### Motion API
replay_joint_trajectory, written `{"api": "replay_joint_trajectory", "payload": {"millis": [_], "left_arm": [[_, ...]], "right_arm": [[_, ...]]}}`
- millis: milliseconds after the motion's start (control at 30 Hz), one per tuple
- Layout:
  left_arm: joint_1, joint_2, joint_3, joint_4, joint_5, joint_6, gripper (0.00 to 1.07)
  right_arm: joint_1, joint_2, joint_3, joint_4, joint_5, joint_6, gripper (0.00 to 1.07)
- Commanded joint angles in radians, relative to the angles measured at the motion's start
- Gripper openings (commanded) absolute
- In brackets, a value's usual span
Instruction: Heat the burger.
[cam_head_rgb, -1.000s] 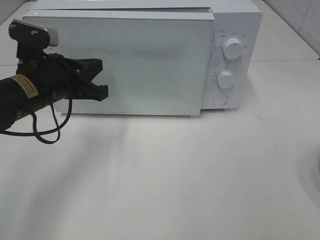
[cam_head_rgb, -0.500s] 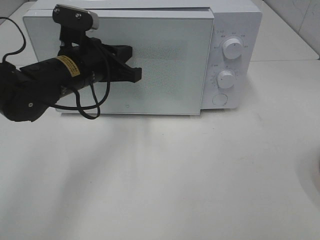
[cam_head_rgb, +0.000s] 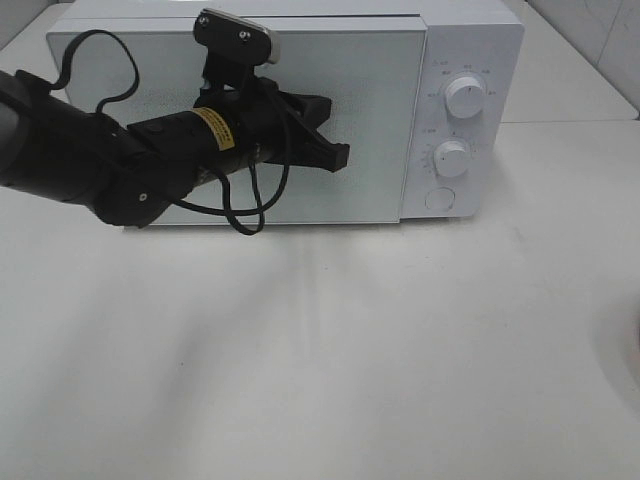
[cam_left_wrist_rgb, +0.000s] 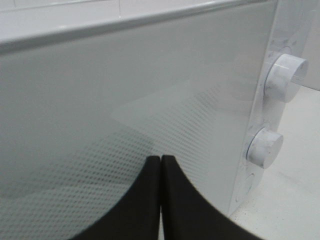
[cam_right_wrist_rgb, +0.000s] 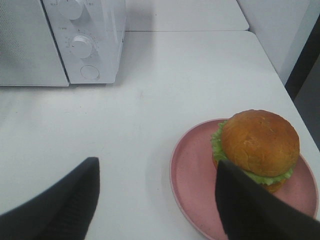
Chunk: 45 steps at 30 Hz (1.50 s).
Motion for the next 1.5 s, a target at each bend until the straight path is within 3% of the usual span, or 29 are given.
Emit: {"api": "replay_joint_trajectory", "payload": {"millis": [33,433,733,933,967,1000,1100,1167,1200,1267,1500], "left_arm": [[0.027,0.028,-0.068,-0.113,-0.009,-0.007,0.0],[0.014,0.012,-0.082,-0.103,-0.005,-0.008,0.0],[-0.042,-0.111,0.066,-0.098,0.021,-0.007,0.0],[-0.058,-0.214,0.15,-0.098,0.169,-0.007,0.0],[-0.06,-0.236,0.16,-0.098,0.214,-0.007,0.04],[-0.06,-0.28,0.174,-0.096,0.301,-0.007,0.19],[-0.06,-0.297,0.179,-0.094,0.334,-0.007,0.28],[-0.06,-0.373,0.191,-0.09,0.48,-0.01,0.8],[-0.06,-0.373,0.191,-0.09,0.48,-0.01,0.8],[-0.06,-0.424,0.191,-0.091,0.611,-0.028,1.02],[-0.06,-0.53,0.191,-0.091,0.844,-0.067,1.01]], "right_arm": [[-0.006,-0.027,0.001,0.002,-0.008,-0.015,0.64],[-0.006,-0.027,0.001,0.002,-0.008,-0.015,0.64],[-0.006,-0.027,0.001,0.002,-0.008,-0.015,0.64],[-0.006,-0.027,0.001,0.002,-0.008,-0.015,0.64],[-0.006,-0.027,0.001,0.002,-0.008,-0.015,0.64],[-0.006,-0.027,0.001,0.002,-0.008,-0.015,0.64],[-0.006,-0.027,0.001,0.002,-0.008,-0.015,0.64],[-0.006,-0.027,0.001,0.002,-0.008,-0.015,0.64],[-0.006,-0.027,0.001,0.002,-0.008,-0.015,0.64],[-0.006,-0.027,0.001,0.002,-0.008,-0.015,0.64],[-0.006,-0.027,0.001,0.002,-0.008,-0.015,0.64]]}}
